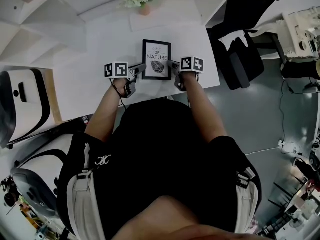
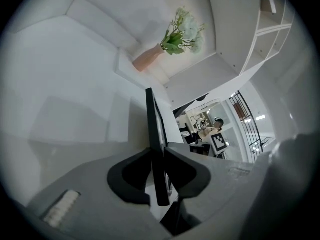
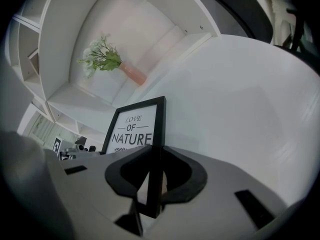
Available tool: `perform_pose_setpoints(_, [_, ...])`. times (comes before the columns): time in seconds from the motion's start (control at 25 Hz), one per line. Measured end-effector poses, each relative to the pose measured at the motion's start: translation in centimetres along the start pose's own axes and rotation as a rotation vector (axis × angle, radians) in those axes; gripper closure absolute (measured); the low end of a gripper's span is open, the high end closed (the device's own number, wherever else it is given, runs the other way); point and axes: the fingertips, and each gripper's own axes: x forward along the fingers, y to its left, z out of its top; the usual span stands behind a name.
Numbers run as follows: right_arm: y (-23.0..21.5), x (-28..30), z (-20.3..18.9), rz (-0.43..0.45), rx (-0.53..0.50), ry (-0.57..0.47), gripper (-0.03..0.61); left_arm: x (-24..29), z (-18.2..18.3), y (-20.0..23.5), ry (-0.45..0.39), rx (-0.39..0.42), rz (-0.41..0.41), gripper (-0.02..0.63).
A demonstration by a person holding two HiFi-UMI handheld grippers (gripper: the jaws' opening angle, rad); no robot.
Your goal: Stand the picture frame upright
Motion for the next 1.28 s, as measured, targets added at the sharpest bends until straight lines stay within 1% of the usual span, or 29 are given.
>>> perform_pose_setpoints(0.08, [-0.2,-0.1,0.0,0.003,0.004,0.006,0.506,0.1,-0.1,-0.2,-0.001,0.002,0.001,0.525])
perform_pose_setpoints(0.24, [-0.3,-0.2,0.0,-0.017,0.026,0.012,0.508,0.1,0.2,-0.8,-0.024,0.037,0.019,0.525])
perform_pose_setpoints(0.36, [0.1,-1.1,0.7,-0.019,-0.007,-0.011,0.508,-0.1,0.5,-1.8,-0.050,0.070,0.019,0.526])
perform_pose_setpoints(0.44, [0.9,-2.2,1.9,-0.006,-0.048,-0.042,0.508,-0.4,1.2,-3.0,-0.081,0.117,0.012,0.526])
perform_pose_setpoints(0.52, [2.0,-3.5,3.5,0.000,-0.107,-0.087,0.508,-0.7,2.2,-4.3,-0.122,0.196,0.020,0.526])
perform_pose_setpoints(0.6, [3.3,-5.0,5.0,-0.002,-0.189,-0.149,0.508,-1.1,3.0,-5.7,-0.164,0.299,0.050,0.526])
perform_pose_setpoints(0.68, [4.6,-6.6,6.6,-0.007,-0.296,-0.229,0.509,-1.5,3.8,-7.1,-0.207,0.420,0.099,0.526])
perform_pose_setpoints(0.8, [7.0,-9.2,8.8,-0.018,-0.493,-0.378,0.509,-2.1,4.9,-9.3,-0.293,0.599,0.193,0.526])
perform_pose_setpoints(0.84, [7.8,-10.1,9.3,-0.023,-0.552,-0.426,0.509,-2.3,5.2,-10.0,-0.326,0.645,0.222,0.526])
perform_pose_setpoints(0.92, [9.3,-11.5,10.0,-0.026,-0.637,-0.500,0.511,-2.9,5.5,-11.1,-0.392,0.703,0.265,0.525])
perform_pose_setpoints(1.04, [10.9,-12.7,10.4,-0.003,-0.703,-0.548,0.511,-3.9,5.8,-12.0,-0.464,0.734,0.317,0.525])
perform_pose_setpoints(1.28, [12.9,-12.2,10.1,0.079,-0.743,-0.527,0.511,-6.0,5.3,-12.3,-0.527,0.730,0.411,0.525])
